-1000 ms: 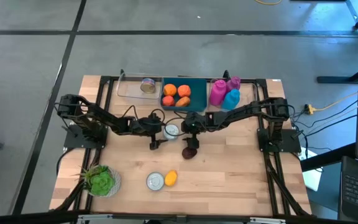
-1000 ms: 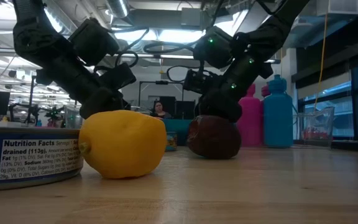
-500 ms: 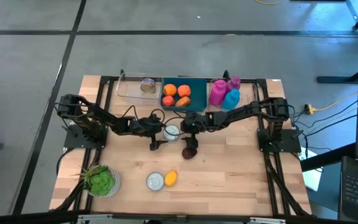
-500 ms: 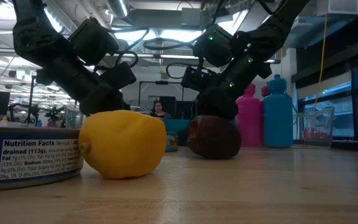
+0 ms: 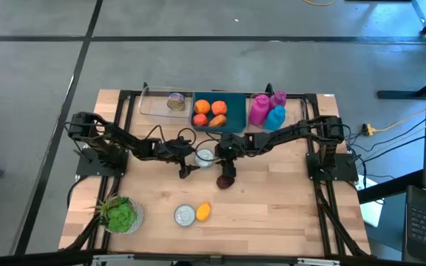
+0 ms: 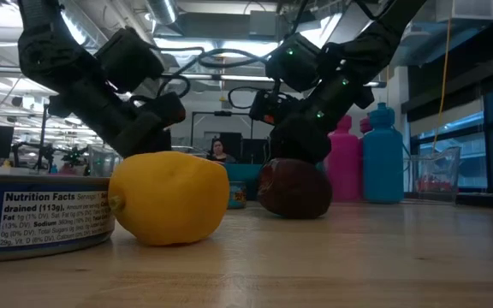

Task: Pick & Place Food Item
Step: Put the top yellow blue tuna can into the left transparent bin

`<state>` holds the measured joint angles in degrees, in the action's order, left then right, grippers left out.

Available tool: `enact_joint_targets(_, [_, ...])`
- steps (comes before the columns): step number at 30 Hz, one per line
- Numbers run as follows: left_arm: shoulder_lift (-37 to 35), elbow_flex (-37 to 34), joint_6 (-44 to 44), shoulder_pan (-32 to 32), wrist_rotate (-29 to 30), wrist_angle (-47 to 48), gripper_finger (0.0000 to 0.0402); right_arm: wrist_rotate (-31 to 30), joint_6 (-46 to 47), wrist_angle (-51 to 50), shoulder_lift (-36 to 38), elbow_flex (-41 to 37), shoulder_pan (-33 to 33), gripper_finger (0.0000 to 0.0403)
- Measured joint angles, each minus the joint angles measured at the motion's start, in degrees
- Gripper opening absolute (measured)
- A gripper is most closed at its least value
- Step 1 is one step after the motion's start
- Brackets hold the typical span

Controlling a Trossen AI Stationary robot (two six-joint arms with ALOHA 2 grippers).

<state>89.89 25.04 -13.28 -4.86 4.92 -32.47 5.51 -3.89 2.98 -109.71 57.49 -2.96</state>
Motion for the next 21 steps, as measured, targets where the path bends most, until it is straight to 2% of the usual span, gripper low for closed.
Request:
enact_joint_targets(3, [0.0, 0.0, 3.1, 0.2, -0.3, 0.7, 0.0400, 0.0, 0.0, 0.0, 0.0, 0.0, 0.0, 0.0109])
enact_joint_targets(8, [0.0, 0.0, 7.4, 1.0, 3.2, 0.4, 0.0400, 0.1, 0.0, 0.4, 0.0, 0.0, 0.0, 0.0047])
enact_joint_targets(11, [0.0, 0.0, 8.0, 1.1, 3.2, -1.4, 0.0400, 0.1, 0.0, 1.1, 0.0, 0.0, 0.0, 0.0015])
enact_joint_targets(21, [6.2, 2.0, 7.5, 1.1, 2.4, -4.2, 0.0400, 1.4, -0.6, 2.0, 0.0, 0.0, 0.0, 0.0004])
